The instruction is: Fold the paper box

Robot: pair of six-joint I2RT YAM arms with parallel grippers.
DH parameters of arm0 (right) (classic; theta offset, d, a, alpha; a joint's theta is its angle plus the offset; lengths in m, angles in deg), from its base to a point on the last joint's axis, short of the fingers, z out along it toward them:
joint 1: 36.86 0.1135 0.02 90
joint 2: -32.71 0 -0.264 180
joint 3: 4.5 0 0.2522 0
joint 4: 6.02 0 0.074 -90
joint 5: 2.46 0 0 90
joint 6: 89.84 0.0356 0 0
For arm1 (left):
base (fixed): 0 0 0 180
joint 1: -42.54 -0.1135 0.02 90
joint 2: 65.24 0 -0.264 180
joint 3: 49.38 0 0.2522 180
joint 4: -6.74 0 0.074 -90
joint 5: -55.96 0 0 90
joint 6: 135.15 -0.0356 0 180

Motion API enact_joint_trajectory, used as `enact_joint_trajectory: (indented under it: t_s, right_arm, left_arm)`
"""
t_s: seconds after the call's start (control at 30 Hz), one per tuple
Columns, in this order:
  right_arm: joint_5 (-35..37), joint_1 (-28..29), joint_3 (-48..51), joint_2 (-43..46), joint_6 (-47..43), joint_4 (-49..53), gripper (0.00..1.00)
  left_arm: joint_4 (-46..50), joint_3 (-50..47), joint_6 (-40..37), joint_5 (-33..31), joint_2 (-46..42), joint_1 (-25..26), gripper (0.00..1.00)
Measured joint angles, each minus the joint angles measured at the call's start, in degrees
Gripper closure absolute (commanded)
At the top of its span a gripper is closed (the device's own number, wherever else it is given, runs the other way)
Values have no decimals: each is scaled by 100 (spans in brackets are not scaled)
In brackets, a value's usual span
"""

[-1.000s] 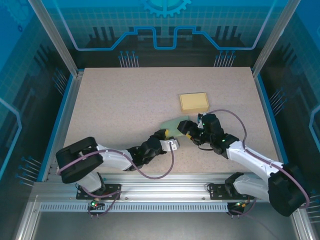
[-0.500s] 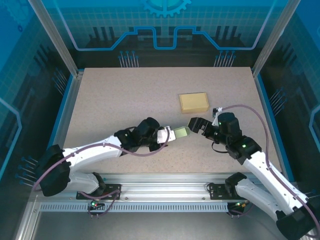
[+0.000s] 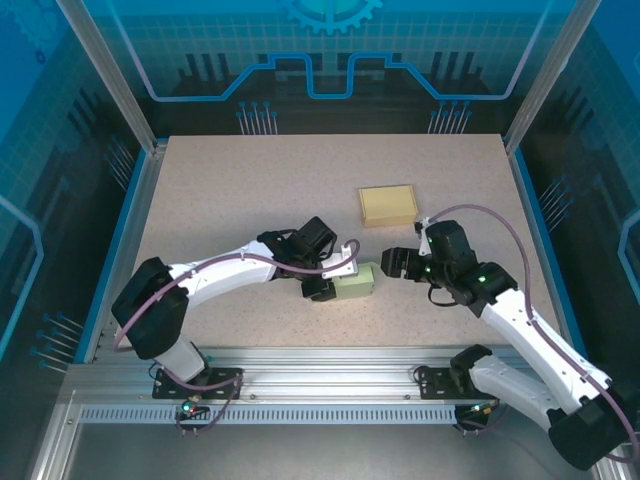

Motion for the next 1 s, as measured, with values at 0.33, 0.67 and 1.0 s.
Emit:
enact_joint_trajectory:
  t_s: [0.33, 0.67, 1.0]
  right_arm:
    - [-505, 70, 17, -302, -470, -413, 25]
    - [-688, 227, 22, 66, -1172, -304, 28]
    - [-422, 361, 168, -98, -1458, -166, 28]
  left_arm:
    - [50, -9, 13, -74, 15, 0, 36]
    - [-72, -22, 35, -245, -9, 0, 31]
    - [-70, -22, 59, -343, -22, 0, 26]
